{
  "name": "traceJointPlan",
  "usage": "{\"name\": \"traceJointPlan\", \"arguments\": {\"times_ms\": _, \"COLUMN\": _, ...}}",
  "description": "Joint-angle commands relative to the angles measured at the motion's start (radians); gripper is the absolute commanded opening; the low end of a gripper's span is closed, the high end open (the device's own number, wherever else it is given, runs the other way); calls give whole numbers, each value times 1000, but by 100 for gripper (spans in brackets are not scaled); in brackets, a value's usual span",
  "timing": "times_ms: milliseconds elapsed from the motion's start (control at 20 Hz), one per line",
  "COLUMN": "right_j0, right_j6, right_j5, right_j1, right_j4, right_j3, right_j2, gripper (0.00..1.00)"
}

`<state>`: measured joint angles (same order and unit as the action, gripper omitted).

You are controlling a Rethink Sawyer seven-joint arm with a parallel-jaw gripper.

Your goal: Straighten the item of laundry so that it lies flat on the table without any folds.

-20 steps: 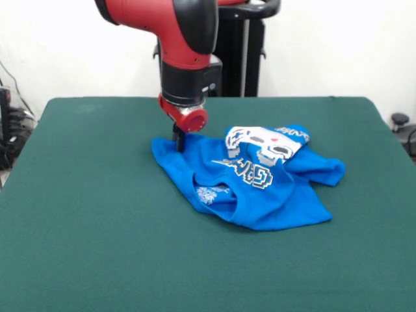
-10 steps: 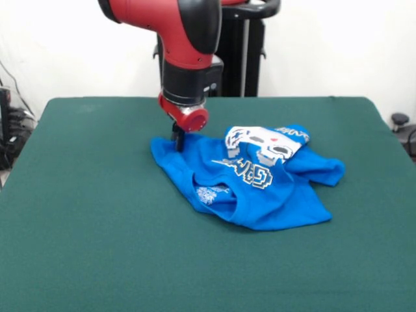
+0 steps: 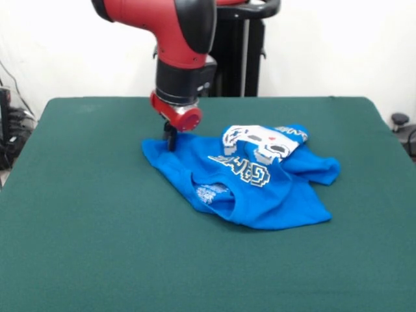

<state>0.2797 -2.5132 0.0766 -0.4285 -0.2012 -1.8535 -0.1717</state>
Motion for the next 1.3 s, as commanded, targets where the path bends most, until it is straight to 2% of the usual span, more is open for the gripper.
{"name": "traceJointPlan", "arguments": {"times_ms": 50, "right_j0": 36, "right_j6": 83, "right_j5": 105, "right_j1": 10, "right_j4": -60, "right_j3": 120, "right_j2": 21, "gripper": 0}}
{"name": "traceJointPlan", "arguments": {"times_ms": 200, "right_j0": 41, "right_j6": 96, "right_j5": 135, "right_j1": -7, "right_j4": -87, "right_j3": 145, "right_j2": 14, "gripper": 0}}
{"name": "traceJointPlan", "arguments": {"times_ms": 700, "right_j0": -30, "right_j6": 61, "right_j5": 137, "right_j1": 22, "right_j4": -169, "right_j3": 275, "right_j2": -112, "gripper": 0}}
{"name": "traceJointPlan", "arguments": {"times_ms": 1050, "right_j0": -18, "right_j6": 67, "right_j5": 99, "right_j1": 42, "right_j4": -218, "right_j3": 323, "right_j2": -114, "gripper": 0}}
{"name": "traceJointPlan", "arguments": {"times_ms": 1300, "right_j0": 6, "right_j6": 91, "right_j5": 117, "right_j1": 28, "right_j4": -255, "right_j3": 340, "right_j2": -90, "gripper": 0}}
